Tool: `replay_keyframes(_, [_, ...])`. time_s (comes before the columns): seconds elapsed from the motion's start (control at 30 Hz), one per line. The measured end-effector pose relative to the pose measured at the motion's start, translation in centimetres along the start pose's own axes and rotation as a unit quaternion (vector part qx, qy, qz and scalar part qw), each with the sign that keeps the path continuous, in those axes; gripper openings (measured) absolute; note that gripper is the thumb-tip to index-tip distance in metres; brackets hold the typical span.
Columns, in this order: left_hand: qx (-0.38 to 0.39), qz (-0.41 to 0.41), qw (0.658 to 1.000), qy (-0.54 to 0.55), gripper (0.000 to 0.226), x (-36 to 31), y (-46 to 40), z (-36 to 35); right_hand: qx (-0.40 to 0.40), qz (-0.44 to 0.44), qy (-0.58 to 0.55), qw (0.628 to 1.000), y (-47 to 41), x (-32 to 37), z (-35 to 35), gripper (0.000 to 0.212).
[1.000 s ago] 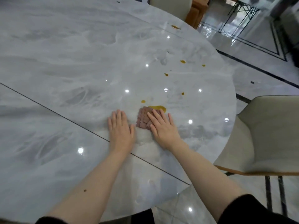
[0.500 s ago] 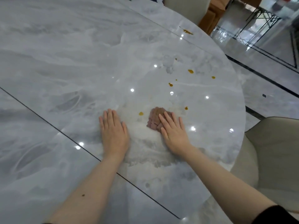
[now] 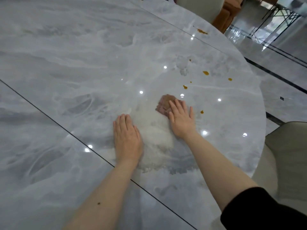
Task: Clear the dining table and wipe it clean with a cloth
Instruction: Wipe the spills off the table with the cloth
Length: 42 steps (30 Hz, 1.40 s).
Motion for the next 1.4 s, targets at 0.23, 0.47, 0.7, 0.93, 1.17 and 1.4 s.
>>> replay_keyframes(0.23, [0.022,-0.008,1.0,-0.01,0.045,-0.2,-0.2,0.2,0.008,0.091,-0.003,0.996,8.2,1.1,0.8,0.065])
replay_keyframes(0.47, [0.043,-0.035,0.998,-0.032,0.054,-0.5,-0.2,0.1,0.002,0.03,0.033,0.999,8.3,-2.6,1.5,0.07])
replay_keyframes(0.7, [0.061,-0.066,0.994,-0.065,0.057,-2.1,-0.2,-0.1,-0.006,0.103,0.045,0.994,14.9,-4.5,2.0,0.049])
replay_keyframes(0.93, [0.167,-0.116,0.978,-0.043,0.079,-8.5,1.3,-2.8,-0.008,0.008,0.028,1.0,10.2,-10.5,3.0,0.072])
replay_keyframes(1.17, [0.134,-0.08,0.985,-0.075,0.099,-12.2,-2.0,-7.2,0.01,-0.012,0.005,1.0,-0.7,-14.6,2.1,0.049])
replay_keyframes(1.4, [0.103,-0.016,0.99,-0.093,0.091,-13.2,-4.2,-9.4,0.015,0.055,-0.005,0.998,-7.5,-13.1,1.3,0.055])
Point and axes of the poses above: each hand's wrist, its own y-axis away from the middle knuckle, its own z-axis out of the back of the hand, x = y × z, the point moved 4 cm from there along -y, towards the middle knuckle, and after that the axes turned 14 degrees about -x, right-handed, at the moved point
